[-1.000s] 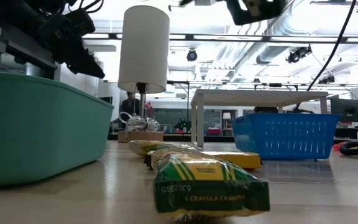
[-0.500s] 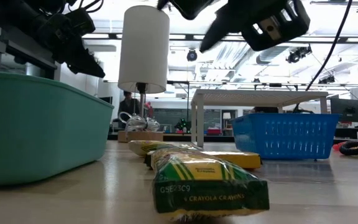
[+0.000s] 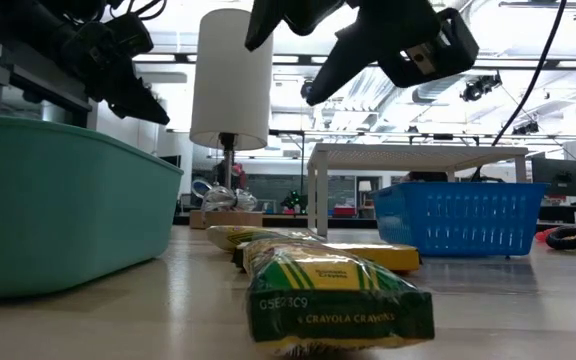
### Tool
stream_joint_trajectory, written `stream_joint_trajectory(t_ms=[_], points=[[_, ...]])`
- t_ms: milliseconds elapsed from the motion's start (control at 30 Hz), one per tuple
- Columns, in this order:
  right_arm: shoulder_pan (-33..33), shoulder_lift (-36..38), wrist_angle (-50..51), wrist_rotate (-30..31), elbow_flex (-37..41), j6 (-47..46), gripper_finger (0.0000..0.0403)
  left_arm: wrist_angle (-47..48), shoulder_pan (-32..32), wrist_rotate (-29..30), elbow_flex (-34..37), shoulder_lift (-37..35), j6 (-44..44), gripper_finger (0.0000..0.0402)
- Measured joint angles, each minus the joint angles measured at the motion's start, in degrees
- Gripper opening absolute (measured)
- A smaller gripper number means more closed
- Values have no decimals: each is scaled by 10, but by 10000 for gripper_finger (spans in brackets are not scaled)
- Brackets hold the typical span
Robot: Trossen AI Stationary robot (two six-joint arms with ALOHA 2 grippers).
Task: Pick & Place Office Desk Supplies
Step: Put the bottom crayon box into the blue bin
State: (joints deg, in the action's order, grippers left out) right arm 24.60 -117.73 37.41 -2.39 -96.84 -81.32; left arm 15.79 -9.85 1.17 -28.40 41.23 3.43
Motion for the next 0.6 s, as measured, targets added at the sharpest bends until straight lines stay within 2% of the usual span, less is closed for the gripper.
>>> stream_joint_trajectory(t_ms=[300, 600], points=[[0, 0, 56, 20, 0, -76, 166, 0, 0, 0, 0, 0, 0, 119], [-17, 1, -16, -5, 0, -87, 166, 0, 0, 0, 0, 0, 0, 119]])
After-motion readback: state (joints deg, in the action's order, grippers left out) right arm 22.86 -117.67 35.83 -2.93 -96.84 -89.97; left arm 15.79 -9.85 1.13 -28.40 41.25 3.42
